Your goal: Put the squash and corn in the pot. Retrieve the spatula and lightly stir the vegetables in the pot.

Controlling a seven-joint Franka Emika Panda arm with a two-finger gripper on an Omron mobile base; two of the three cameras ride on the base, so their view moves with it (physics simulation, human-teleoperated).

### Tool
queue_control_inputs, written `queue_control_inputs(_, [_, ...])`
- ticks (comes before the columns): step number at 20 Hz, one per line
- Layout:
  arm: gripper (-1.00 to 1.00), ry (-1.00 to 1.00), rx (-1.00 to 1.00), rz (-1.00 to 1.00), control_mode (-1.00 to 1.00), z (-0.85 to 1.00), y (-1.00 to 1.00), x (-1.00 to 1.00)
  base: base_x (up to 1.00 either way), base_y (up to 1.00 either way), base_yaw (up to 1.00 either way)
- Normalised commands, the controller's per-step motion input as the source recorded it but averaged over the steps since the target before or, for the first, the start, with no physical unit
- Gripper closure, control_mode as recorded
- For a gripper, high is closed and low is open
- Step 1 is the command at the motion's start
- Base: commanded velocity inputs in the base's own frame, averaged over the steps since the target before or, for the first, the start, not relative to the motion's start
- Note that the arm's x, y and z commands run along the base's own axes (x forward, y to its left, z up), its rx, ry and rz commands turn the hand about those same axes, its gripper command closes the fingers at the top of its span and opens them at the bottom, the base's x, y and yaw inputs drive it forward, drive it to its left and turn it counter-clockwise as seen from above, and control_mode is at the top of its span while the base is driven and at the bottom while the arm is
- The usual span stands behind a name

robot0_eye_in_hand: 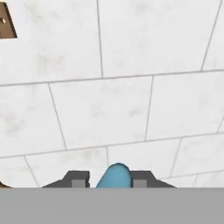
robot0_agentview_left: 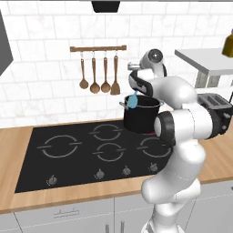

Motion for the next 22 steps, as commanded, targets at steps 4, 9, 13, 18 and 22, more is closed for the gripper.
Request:
queue_control_inputs(4, [1.00,0.00,0.00,-0.02,-1.00,-0.03,-0.02,0.29,0.00,0.00,0.00])
queue_control_inputs(9, [1.00,-0.06,0.00,-0.01,-1.00,0.00,-0.06,-0.74,0.00,0.00,0.00])
queue_control_inputs(13, [1.00,-0.10,0.00,-0.02,-1.00,0.18,-0.17,-0.40,0.00,0.00,0.00])
queue_control_inputs(18, [1.00,-0.18,0.00,-0.01,-1.00,0.12,-0.03,0.38,0.00,0.00,0.00])
queue_control_inputs(22, [1.00,-0.13,-0.04,0.00,-1.00,-0.10,0.00,0.63,0.00,0.00,0.00])
